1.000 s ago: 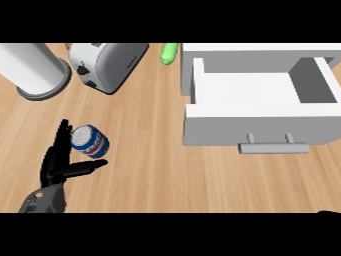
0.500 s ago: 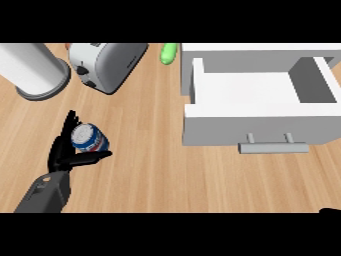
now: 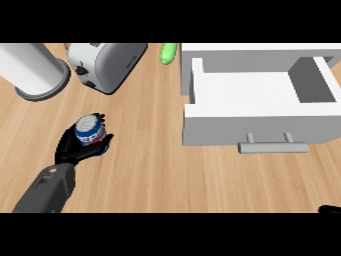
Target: Pick up the can, place it into the drawer and close the drawer
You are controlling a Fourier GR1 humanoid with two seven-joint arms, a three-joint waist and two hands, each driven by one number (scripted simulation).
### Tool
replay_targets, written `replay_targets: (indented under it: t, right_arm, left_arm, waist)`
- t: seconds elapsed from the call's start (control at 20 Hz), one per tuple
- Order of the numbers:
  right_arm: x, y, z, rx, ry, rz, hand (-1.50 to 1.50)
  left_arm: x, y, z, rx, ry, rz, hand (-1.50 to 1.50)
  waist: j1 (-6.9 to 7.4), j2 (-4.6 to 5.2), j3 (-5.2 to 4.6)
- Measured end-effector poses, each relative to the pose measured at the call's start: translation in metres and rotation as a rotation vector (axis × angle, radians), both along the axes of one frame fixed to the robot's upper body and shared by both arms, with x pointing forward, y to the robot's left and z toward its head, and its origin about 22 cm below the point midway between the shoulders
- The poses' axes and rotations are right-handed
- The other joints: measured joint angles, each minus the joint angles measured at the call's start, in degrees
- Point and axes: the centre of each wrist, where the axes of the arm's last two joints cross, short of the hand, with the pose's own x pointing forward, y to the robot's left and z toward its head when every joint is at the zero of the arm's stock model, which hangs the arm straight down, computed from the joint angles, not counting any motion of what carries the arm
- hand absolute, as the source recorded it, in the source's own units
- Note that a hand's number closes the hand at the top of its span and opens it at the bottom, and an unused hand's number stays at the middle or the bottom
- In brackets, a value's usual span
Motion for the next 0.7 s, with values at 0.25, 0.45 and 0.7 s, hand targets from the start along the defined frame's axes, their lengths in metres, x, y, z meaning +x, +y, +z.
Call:
replay_targets:
  t: [0.25,0.45,0.7]
  right_arm:
    - [0.004,0.003,0.006,-0.008,-0.008,-0.005,-1.50]
    - [0.003,0.001,0.006,-0.019,-0.015,-0.010,-1.50]
    - [-0.002,-0.001,0.005,-0.022,-0.019,-0.019,-1.50]
  left_arm:
    - [0.006,-0.009,0.001,-0.039,-0.033,-0.038,1.50]
    - [0.018,-0.011,0.011,-0.056,-0.069,-0.068,1.50]
    - [0.024,-0.042,0.011,-0.076,-0.083,-0.045,1.50]
  waist:
    - [-0.01,0.02,-0.02]
    - [-0.09,0.05,-0.03]
    - [0.09,-0.07,0.00]
